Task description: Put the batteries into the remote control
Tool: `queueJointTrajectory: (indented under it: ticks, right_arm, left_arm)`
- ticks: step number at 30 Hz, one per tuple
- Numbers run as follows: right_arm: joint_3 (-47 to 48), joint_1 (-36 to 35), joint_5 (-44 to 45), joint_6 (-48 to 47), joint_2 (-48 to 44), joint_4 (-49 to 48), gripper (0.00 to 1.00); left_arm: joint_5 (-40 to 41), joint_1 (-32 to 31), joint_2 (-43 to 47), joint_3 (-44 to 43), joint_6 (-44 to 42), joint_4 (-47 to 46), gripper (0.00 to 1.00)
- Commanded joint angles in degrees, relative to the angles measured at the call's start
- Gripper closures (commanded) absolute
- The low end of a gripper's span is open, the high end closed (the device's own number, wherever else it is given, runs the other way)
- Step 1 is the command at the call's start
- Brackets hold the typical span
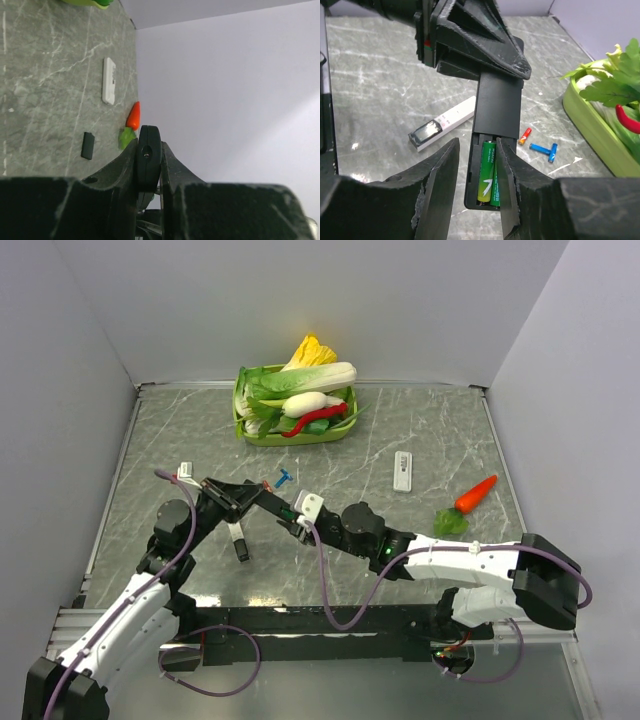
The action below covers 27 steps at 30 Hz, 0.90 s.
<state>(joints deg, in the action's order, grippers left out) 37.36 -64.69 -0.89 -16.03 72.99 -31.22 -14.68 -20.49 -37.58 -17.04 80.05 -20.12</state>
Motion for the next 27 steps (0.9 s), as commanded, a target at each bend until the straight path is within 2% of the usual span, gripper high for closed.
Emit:
queueJointTrajectory:
  ticks: [1, 13, 17, 27]
  right_arm:
    - [-1.2, -1.7, 0.5, -0.1, 0.8, 14.4, 0.57]
    - [2.3, -6.6, 11.6, -5.1, 4.4, 17.1, 0.54]
    - [3.2, -8.9, 20.5, -5.9, 6.6, 16.7, 0.5]
    - [4.5, -15.1, 39.8, -10.7, 14.3, 10.1, 0.52]
  left_arm:
    - [-0.2, -0.3, 3.2, -5.0, 2.5, -8.1, 0.99]
    - [1.0, -0.3, 3.8, -6.4, 0.4, -1.1, 0.99]
    - [2.1, -0.3, 4.4, -7.3, -0.1, 0.9, 0.99]
    - [2.8, -0.3, 4.7, -8.6, 2.4, 3.0, 0.99]
